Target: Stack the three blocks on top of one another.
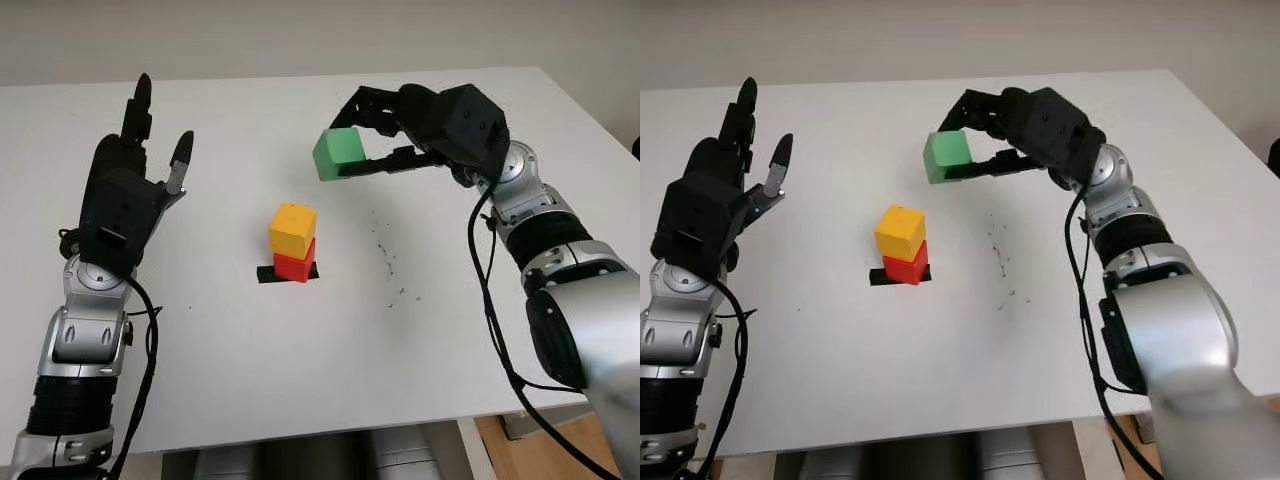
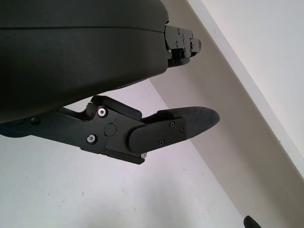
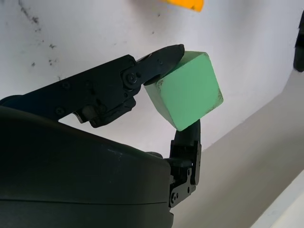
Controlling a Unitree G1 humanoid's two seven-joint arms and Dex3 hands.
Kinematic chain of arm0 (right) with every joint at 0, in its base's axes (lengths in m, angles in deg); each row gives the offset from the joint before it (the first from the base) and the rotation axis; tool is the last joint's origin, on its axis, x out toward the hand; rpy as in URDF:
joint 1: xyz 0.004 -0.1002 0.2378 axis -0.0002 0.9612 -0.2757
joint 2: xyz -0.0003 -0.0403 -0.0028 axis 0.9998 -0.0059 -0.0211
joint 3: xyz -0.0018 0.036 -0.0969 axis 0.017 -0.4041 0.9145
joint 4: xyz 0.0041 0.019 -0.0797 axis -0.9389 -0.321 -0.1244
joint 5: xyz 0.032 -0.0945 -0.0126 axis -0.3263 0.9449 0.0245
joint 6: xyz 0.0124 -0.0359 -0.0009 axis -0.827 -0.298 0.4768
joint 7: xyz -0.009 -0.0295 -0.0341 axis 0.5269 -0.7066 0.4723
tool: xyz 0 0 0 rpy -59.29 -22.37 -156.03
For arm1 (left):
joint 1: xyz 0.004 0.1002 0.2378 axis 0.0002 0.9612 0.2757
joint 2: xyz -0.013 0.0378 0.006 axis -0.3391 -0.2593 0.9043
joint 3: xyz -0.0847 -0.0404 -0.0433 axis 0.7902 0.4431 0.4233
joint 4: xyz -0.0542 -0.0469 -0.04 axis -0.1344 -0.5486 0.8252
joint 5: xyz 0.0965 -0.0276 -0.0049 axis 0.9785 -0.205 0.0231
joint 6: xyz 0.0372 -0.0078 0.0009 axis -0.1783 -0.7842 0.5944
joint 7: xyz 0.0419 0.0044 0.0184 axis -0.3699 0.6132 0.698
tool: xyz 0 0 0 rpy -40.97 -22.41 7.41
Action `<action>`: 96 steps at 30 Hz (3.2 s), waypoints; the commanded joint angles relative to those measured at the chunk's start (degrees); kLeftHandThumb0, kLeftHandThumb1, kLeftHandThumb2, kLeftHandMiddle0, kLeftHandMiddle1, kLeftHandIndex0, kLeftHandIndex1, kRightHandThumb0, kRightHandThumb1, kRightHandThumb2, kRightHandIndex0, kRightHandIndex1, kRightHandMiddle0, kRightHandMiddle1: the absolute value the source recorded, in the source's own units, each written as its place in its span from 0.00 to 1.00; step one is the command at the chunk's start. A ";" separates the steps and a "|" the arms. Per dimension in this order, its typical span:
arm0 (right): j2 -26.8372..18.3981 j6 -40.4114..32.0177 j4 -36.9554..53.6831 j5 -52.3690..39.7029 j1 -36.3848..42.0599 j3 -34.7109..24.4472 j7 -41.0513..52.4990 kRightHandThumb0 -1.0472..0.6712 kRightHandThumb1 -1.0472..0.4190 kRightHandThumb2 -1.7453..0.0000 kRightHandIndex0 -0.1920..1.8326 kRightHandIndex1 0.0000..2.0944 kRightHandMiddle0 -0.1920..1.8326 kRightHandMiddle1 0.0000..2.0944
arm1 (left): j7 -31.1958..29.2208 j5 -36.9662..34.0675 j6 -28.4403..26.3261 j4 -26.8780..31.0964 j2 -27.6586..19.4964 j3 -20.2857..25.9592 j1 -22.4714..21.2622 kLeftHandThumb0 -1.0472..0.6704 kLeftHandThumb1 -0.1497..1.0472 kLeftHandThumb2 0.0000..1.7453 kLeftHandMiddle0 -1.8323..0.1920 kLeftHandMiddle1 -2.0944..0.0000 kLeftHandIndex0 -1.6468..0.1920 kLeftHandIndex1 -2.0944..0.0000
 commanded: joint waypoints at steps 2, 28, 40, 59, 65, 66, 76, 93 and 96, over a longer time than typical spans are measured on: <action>0.11 -2.39 3.25 -0.74 -3.72 -0.50 2.94 0.39 0.02 0.97 0.19 0.01 0.18 0.82 | -0.03 0.42 0.43 0.78 -0.61 0.18 0.72 0.26 1.00 0.35 0.91 0.97 0.93 0.98; 2.19 -35.13 35.46 -7.61 4.40 0.85 16.60 0.38 0.00 0.96 0.18 0.02 0.17 0.87 | 0.25 0.08 0.15 1.35 0.05 0.54 0.89 0.27 1.00 0.34 0.92 0.97 0.93 0.98; 2.73 -40.83 38.44 -10.69 8.74 0.88 17.62 0.36 0.01 0.97 0.20 0.03 0.20 0.90 | 0.11 0.66 -0.75 1.95 0.01 0.45 0.97 0.26 1.00 0.34 0.92 0.97 0.93 0.98; 2.51 -34.24 34.22 -6.87 8.31 3.78 16.40 0.35 0.01 0.97 0.19 0.03 0.19 0.87 | -0.51 0.76 -1.21 2.09 0.10 0.29 0.92 0.26 1.00 0.35 0.91 0.97 0.93 0.97; 2.91 -31.15 31.06 -5.55 7.87 4.41 15.32 0.34 0.02 0.97 0.20 0.03 0.19 0.87 | -0.51 0.48 -1.25 2.35 0.26 0.47 1.16 0.26 1.00 0.35 0.91 0.97 0.93 0.97; 3.00 -30.79 30.40 -5.49 7.72 4.36 15.33 0.34 0.02 0.97 0.20 0.03 0.20 0.87 | -0.43 0.58 -1.14 2.36 0.23 0.42 1.22 0.26 1.00 0.35 0.91 0.97 0.93 0.97; 3.20 -28.53 28.50 -4.84 7.55 4.50 15.28 0.34 0.02 0.97 0.21 0.03 0.20 0.86 | -0.31 0.59 -1.43 2.80 0.37 0.31 1.55 0.26 1.00 0.35 0.91 0.98 0.93 0.97; 3.33 -28.83 28.93 -4.78 7.42 4.58 15.91 0.32 0.02 0.97 0.21 0.03 0.22 0.86 | -0.50 0.71 -1.63 2.59 0.33 0.17 1.31 0.25 1.00 0.35 0.92 0.98 0.93 0.98; 3.12 -28.36 28.64 -4.13 7.23 4.98 15.77 0.32 0.02 0.97 0.21 0.03 0.21 0.85 | -0.53 0.41 -1.77 2.73 0.44 0.23 1.28 0.26 1.00 0.35 0.92 0.98 0.93 0.98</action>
